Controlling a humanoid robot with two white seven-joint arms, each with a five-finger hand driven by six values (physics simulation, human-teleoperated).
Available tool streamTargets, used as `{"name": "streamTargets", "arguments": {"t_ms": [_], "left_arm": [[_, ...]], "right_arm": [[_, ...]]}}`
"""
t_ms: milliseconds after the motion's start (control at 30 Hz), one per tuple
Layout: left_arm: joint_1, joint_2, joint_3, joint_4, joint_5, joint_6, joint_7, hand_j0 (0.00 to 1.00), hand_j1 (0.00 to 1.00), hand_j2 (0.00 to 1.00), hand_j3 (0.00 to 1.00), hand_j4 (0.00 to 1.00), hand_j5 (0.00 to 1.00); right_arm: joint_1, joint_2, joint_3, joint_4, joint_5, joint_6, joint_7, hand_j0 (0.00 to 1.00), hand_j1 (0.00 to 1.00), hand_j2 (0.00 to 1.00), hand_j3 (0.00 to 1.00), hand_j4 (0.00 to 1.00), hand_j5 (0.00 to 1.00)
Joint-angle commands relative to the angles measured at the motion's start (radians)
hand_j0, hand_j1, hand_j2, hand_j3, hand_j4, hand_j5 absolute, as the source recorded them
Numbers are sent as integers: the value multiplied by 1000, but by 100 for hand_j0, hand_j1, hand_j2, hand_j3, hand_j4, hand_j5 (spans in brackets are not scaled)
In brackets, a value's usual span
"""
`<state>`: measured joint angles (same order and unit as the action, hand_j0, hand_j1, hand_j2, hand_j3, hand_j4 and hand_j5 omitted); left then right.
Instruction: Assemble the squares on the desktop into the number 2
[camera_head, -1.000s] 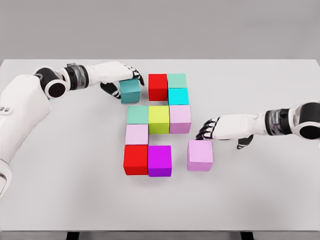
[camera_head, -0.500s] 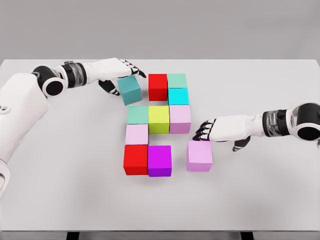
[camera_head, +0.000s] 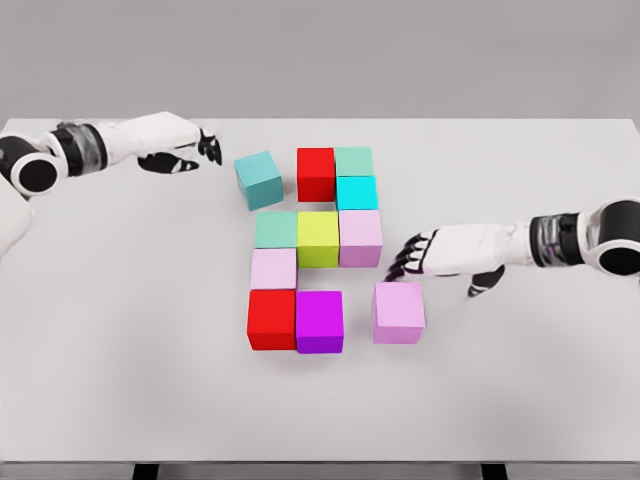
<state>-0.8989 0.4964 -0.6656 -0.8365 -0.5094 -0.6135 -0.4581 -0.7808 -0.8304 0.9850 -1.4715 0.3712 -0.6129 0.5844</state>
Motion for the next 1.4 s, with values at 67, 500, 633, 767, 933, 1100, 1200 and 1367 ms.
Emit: {"name": "streamTargets", "arguments": {"t_ms": [67, 500, 633, 767, 933, 1100, 1200, 1367], "left_arm": [[14, 8, 9, 2, 17, 3, -19, 47, 47, 47, 47, 47, 47], [51, -25, 0, -115, 2, 267, -146, 48, 48, 48, 48, 48, 48], [52, -35, 11, -115, 11, 267, -129, 48, 48, 48, 48, 48, 48], [54, -36, 12, -113, 22, 268, -122, 48, 48, 48, 48, 48, 48], [54, -56, 11, -99, 20, 273, -76, 48, 48, 48, 48, 48, 48], [55, -64, 11, -99, 28, 273, -76, 48, 48, 48, 48, 48, 48], [55, -65, 9, -92, 29, 274, -74, 48, 48, 48, 48, 48, 48], [55, -67, 9, -90, 42, 274, -71, 48, 48, 48, 48, 48, 48]], "right_arm": [[0, -4, -5, 27, -6, 2, 0, 100, 100, 100, 100, 100, 100], [-57, -114, 6, -6, -5, 2, 26, 35, 35, 35, 35, 35, 35], [-147, -130, 113, -3, -5, 2, 26, 35, 35, 35, 35, 35, 35], [-186, -156, 187, -3, -6, 2, 26, 26, 26, 26, 26, 26, 26], [-255, -156, 317, -4, -9, 2, 26, 16, 16, 16, 16, 16, 16], [-215, -139, 314, -12, -9, 2, 26, 14, 14, 14, 14, 14, 14], [-218, -142, 317, -84, -9, 2, 26, 13, 13, 13, 13, 13, 13], [-204, -113, 324, -124, -9, 2, 26, 13, 13, 13, 13, 13, 13]]}}
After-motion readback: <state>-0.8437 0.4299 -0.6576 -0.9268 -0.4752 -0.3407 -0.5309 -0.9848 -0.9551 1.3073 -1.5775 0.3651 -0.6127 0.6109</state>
